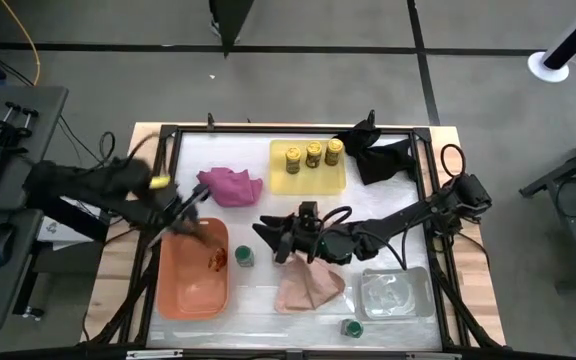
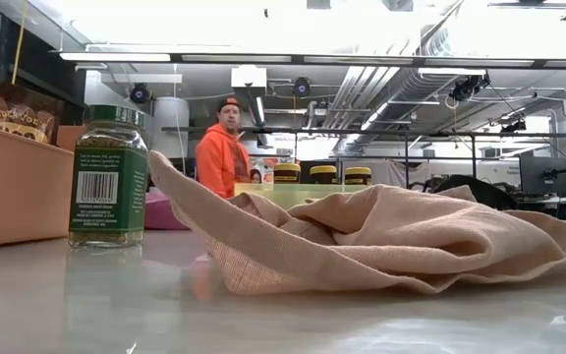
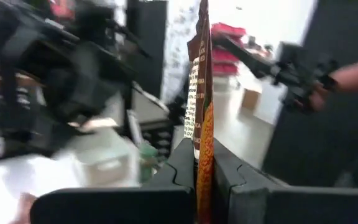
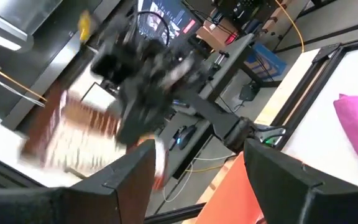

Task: Sort spices by type
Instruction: Put the orange spice pack into the orange bin

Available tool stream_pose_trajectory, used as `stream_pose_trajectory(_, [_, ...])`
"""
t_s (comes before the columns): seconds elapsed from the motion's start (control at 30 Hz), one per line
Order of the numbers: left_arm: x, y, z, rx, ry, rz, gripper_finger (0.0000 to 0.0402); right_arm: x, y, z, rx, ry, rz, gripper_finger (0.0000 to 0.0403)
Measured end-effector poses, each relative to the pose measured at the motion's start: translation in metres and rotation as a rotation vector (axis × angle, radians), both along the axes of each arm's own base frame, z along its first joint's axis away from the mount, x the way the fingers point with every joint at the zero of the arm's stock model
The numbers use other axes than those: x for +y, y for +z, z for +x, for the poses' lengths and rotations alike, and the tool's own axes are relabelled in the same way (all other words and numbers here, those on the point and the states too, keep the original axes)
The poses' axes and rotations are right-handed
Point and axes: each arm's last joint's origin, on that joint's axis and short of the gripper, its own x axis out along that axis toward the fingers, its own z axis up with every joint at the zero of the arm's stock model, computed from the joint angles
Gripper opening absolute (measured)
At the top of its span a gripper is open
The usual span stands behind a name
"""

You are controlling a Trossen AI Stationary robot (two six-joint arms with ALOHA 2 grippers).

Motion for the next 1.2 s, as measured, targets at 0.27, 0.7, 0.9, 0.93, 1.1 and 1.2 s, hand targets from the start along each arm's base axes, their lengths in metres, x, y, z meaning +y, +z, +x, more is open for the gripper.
stream_pose_trajectory(0.27, [0.061, -0.002, -0.002, 0.017, 0.241, 0.012, 0.0, 0.0, -0.006, 0.0, 0.089, 0.064, -0.065, 0.0238])
stream_pose_trajectory(0.7, [0.067, -0.011, -0.061, 0.145, 0.584, -0.054, 0.0, -0.061, 0.002, -0.001, 0.278, 0.424, -0.151, 0.0238])
stream_pose_trajectory(0.9, [0.053, -0.017, -0.088, 0.18, 0.613, -0.098, 0.0, -0.088, 0.003, 0.004, 0.249, 0.521, -0.139, 0.0238])
stream_pose_trajectory(0.93, [0.05, -0.017, -0.092, 0.174, 0.595, -0.118, 0.0, -0.091, 0.004, 0.005, 0.246, 0.514, -0.138, 0.0238])
stream_pose_trajectory(1.1, [0.04, -0.021, -0.106, 0.192, 0.548, -0.177, 0.0, -0.1, 0.011, 0.007, 0.17, 0.488, -0.141, 0.0238])
stream_pose_trajectory(1.2, [0.036, -0.029, -0.113, 0.254, 0.512, -0.185, 0.0, -0.1, 0.012, 0.007, 0.163, 0.485, -0.149, 0.0238])
